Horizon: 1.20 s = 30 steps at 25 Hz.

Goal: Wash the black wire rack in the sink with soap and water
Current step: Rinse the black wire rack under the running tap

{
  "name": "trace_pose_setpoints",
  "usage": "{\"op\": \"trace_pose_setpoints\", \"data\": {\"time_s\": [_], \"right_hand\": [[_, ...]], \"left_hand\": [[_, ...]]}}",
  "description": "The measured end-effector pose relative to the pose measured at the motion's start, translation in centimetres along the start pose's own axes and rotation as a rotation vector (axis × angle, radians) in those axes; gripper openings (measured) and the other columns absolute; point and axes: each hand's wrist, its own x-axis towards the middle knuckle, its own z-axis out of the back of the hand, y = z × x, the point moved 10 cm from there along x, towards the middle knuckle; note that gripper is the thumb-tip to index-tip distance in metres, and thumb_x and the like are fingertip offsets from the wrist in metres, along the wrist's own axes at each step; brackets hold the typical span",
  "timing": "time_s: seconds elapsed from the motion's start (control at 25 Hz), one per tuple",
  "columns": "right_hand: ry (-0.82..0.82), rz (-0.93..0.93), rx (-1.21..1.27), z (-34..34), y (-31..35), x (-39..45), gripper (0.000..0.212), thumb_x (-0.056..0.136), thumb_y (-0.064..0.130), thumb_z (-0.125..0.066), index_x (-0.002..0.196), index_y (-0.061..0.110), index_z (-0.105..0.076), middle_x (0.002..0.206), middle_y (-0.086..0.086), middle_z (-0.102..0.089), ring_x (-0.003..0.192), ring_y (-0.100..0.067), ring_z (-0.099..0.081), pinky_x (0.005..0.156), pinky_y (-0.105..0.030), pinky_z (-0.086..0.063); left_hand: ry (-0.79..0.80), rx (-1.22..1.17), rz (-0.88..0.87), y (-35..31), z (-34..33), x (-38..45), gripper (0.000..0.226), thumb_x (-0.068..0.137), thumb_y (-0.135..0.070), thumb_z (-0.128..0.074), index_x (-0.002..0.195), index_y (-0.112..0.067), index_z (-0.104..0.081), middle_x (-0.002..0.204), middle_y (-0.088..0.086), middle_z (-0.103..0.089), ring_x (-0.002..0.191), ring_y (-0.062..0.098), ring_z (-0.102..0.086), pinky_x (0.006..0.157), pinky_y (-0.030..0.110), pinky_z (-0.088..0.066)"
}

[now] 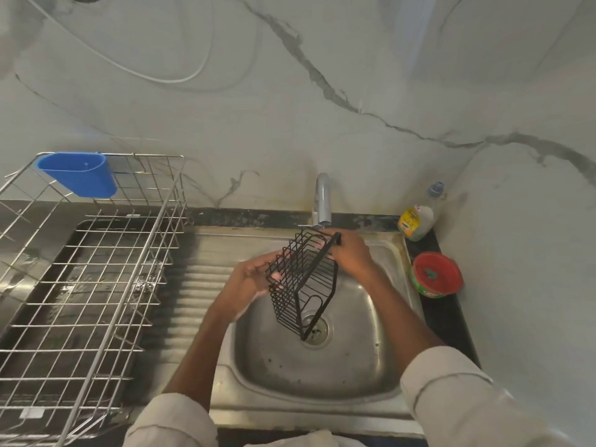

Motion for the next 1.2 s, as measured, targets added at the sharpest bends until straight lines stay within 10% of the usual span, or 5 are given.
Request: {"op": "trace_pose_setpoints", "data": {"time_s": [0.28, 0.52, 0.76, 1.0, 1.2], "right_hand": [[-0.142, -0.097, 0.276, -1.8, 0.5, -1.9, 0.023, 0.104, 0.022, -0.06, 0.122, 0.023, -0.075, 0.11, 0.001, -0.075, 0.086, -0.011, -0.07, 0.053, -0.01, -0.042], [-0.199, -0.116, 0.283, 0.1, 2.5, -2.7, 0.026, 0.106, 0.03, -0.056, 0.126, 0.028, -0.073, 0.106, 0.001, -0.075, 0.072, -0.004, -0.061, 0.046, -0.01, -0.036], [-0.337, -0.18, 0.279, 1.0, -1.1, -7.4, 0.039, 0.102, 0.008, -0.056, 0.136, 0.024, -0.066, 0.124, 0.003, -0.072, 0.105, -0.017, -0.069, 0.075, -0.022, -0.053], [-0.176, -0.14, 0.3, 2.6, -3.9, -7.9, 0.081, 0.084, -0.01, -0.058, 0.151, 0.032, -0.044, 0.135, 0.01, -0.062, 0.116, -0.014, -0.066, 0.086, -0.031, -0.059], [-0.007, -0.119, 0.264, 4.2, -4.6, -9.6, 0.091, 0.08, -0.002, -0.075, 0.149, 0.045, -0.039, 0.136, 0.017, -0.055, 0.112, -0.014, -0.065, 0.082, -0.046, -0.064]], "left_hand": [[-0.37, 0.001, -0.07, 0.9, 6.1, -2.2, 0.016, 0.093, 0.003, -0.075, 0.109, 0.0, -0.078, 0.114, 0.016, -0.081, 0.108, 0.034, -0.076, 0.103, 0.049, -0.06], [-0.408, -0.031, -0.11, 0.8, 2.3, -4.0, 0.07, 0.089, 0.03, -0.05, 0.145, -0.012, -0.054, 0.137, -0.003, -0.068, 0.128, 0.01, -0.064, 0.096, 0.019, -0.058], [-0.345, 0.305, -0.113, 2.0, -1.2, -2.6, 0.07, 0.094, -0.024, -0.069, 0.158, -0.026, -0.042, 0.153, -0.005, -0.058, 0.141, 0.014, -0.055, 0.121, 0.048, -0.045], [-0.346, 0.409, -0.078, -0.4, -3.4, -0.1, 0.044, 0.113, -0.006, -0.042, 0.152, -0.024, -0.054, 0.124, -0.014, -0.067, 0.092, -0.026, -0.06, 0.084, 0.001, -0.046], [-0.205, 0.433, 0.046, 0.3, -4.5, 2.9, 0.033, 0.114, -0.018, -0.045, 0.143, -0.021, -0.061, 0.13, -0.004, -0.07, 0.127, 0.019, -0.063, 0.117, 0.047, -0.047]]}}
